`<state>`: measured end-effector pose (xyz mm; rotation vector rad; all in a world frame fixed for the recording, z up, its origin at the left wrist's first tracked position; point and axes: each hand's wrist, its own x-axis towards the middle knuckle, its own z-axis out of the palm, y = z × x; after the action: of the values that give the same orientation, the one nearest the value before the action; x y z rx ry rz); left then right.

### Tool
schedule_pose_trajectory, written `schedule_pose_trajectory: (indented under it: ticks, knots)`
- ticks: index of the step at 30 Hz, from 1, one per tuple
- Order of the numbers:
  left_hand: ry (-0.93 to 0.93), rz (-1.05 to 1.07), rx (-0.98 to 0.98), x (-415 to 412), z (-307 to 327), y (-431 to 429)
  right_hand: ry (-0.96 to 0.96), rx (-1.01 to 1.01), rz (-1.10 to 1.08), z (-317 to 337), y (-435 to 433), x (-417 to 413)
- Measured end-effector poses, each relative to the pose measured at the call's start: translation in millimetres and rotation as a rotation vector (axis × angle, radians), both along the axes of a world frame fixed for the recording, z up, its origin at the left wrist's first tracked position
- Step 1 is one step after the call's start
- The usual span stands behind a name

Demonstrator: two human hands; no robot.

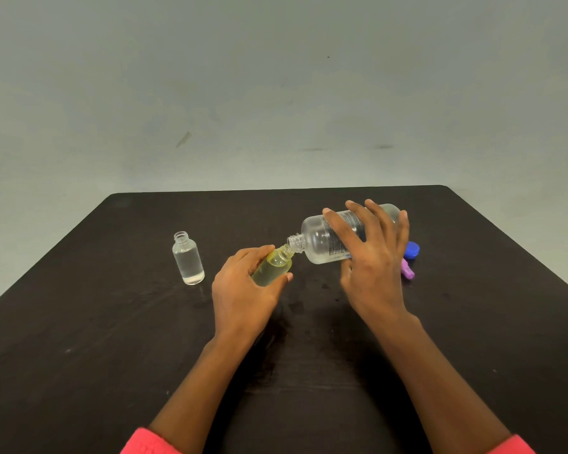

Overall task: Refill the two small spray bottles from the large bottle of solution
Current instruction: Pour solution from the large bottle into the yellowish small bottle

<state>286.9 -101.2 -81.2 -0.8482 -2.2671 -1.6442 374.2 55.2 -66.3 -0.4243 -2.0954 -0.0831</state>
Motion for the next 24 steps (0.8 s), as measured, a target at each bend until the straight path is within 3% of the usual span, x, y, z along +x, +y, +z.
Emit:
schedule_pose_trajectory:
  ticks: [24]
  knots:
    - [-0.019,0.004,0.011,2.2,0.5,-0.4,0.008,0.005,0.005,0.1,-0.8,-0.3]
